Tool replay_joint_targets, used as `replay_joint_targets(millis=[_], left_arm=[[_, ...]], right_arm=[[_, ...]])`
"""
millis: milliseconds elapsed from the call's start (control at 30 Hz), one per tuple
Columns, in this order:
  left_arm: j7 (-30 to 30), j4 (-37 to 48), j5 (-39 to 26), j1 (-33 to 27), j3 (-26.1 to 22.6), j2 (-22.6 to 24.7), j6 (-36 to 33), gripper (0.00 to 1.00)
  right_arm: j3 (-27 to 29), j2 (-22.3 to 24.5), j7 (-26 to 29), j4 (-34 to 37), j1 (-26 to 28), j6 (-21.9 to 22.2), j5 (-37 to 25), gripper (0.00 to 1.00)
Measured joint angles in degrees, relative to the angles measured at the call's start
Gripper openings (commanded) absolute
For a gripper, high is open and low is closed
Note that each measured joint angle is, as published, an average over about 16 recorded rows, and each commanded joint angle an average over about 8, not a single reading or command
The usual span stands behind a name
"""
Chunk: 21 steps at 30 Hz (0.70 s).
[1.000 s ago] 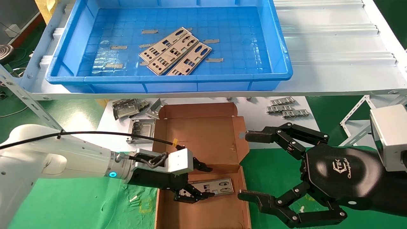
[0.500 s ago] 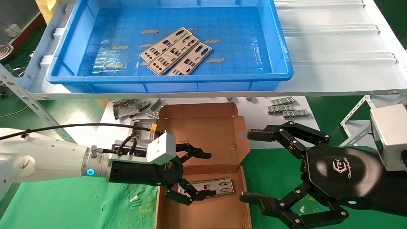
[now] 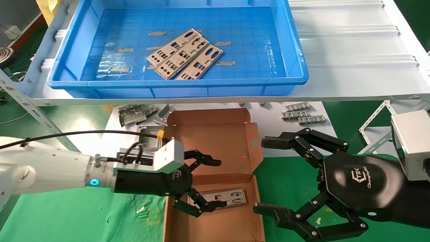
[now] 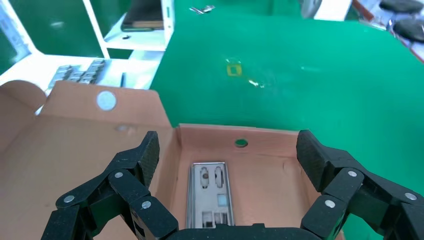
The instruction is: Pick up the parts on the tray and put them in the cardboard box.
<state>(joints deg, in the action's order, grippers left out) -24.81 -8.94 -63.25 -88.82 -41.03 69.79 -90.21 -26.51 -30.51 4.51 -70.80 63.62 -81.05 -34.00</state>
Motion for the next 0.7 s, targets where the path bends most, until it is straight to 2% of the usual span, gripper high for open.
replay_joint_targets(millis=[700], left_arm=[[13.1,-23.8,7.9,10.0,9.2,-12.8,1.7,1.00]], right_arm=[[0.0,0.0,0.0,0.0,0.0,0.0,0.0,1.00]])
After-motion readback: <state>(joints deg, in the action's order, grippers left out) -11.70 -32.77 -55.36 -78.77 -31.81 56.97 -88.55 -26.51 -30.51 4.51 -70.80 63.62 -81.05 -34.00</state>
